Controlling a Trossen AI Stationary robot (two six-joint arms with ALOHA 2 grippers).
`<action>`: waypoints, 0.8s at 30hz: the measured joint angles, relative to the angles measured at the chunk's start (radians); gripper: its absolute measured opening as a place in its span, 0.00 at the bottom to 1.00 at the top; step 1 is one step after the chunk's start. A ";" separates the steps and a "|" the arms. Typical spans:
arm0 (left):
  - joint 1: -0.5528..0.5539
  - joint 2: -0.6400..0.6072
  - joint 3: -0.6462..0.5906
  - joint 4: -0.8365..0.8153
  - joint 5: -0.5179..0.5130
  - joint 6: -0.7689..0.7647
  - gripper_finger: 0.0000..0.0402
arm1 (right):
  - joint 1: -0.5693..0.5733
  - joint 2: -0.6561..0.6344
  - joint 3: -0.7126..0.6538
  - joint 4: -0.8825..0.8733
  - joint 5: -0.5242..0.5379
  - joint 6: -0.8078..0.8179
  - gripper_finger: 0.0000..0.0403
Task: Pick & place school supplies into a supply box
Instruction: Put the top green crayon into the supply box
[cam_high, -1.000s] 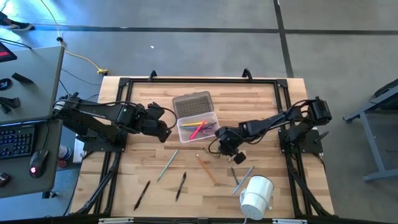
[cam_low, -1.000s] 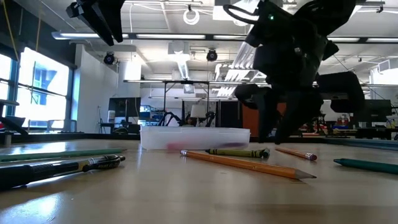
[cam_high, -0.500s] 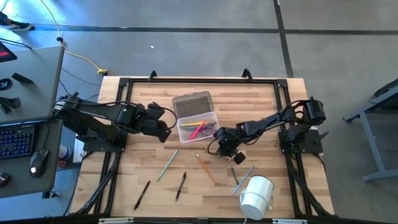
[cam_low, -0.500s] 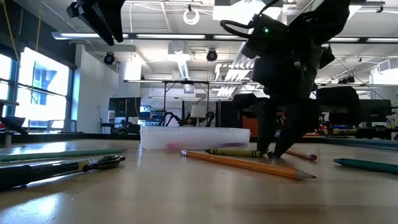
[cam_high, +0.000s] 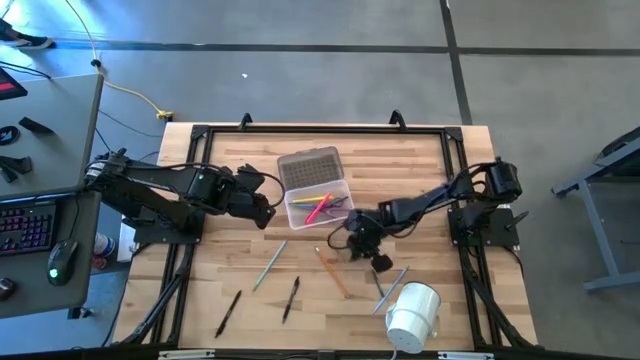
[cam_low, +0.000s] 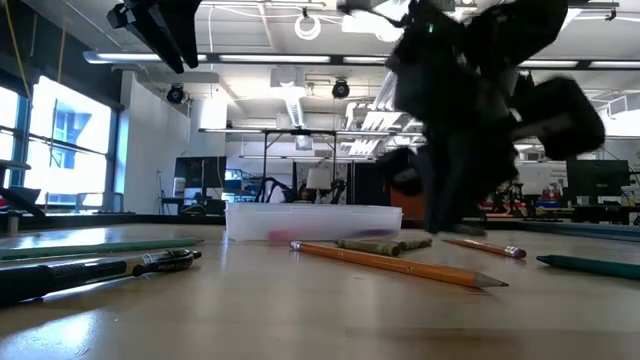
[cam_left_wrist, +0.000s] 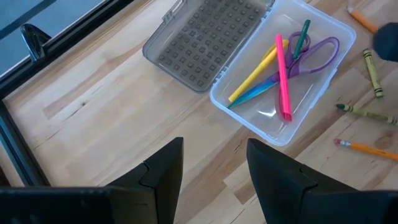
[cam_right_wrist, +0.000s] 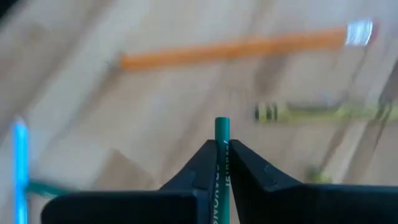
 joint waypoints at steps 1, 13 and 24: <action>0.000 0.000 0.000 0.000 0.000 0.000 0.53 | 0.007 -0.010 0.010 0.009 0.004 -0.003 0.07; 0.000 0.000 0.000 0.001 -0.008 0.000 0.53 | -0.051 -0.009 0.164 0.149 0.516 -0.235 0.03; 0.000 0.002 -0.001 0.004 -0.009 0.004 0.53 | -0.238 0.075 0.167 0.086 0.342 -0.009 0.04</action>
